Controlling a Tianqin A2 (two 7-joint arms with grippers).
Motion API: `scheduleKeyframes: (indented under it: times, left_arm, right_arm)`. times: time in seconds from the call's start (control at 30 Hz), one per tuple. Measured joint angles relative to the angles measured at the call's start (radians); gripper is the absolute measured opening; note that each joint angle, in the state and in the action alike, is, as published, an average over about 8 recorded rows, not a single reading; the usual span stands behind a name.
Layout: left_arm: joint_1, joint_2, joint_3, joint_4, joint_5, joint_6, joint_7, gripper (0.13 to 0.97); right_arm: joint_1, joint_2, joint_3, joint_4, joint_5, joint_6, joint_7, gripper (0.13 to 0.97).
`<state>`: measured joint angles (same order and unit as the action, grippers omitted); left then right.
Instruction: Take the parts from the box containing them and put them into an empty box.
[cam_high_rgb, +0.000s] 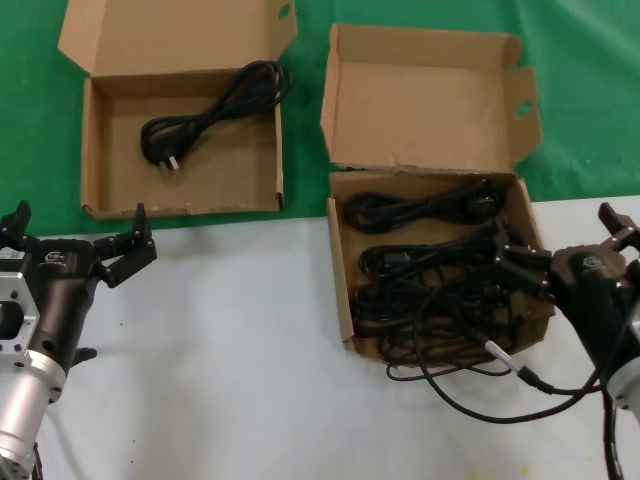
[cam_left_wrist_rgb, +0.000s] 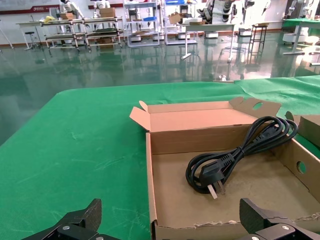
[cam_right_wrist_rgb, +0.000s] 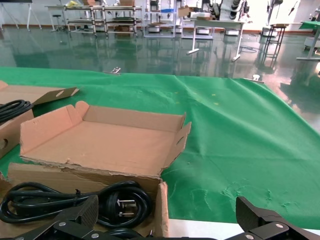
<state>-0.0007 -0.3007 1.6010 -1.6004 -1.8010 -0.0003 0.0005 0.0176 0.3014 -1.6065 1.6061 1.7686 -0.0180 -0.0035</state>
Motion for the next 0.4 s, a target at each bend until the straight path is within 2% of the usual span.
scheduleKeyframes:
  times: [0.4]
  left_arm:
    - [0.000, 0.000, 0.000, 0.000, 0.000, 0.000, 0.000, 0.966]
  right_arm:
    - [0.000, 0.000, 0.000, 0.000, 0.000, 0.000, 0.000, 0.966]
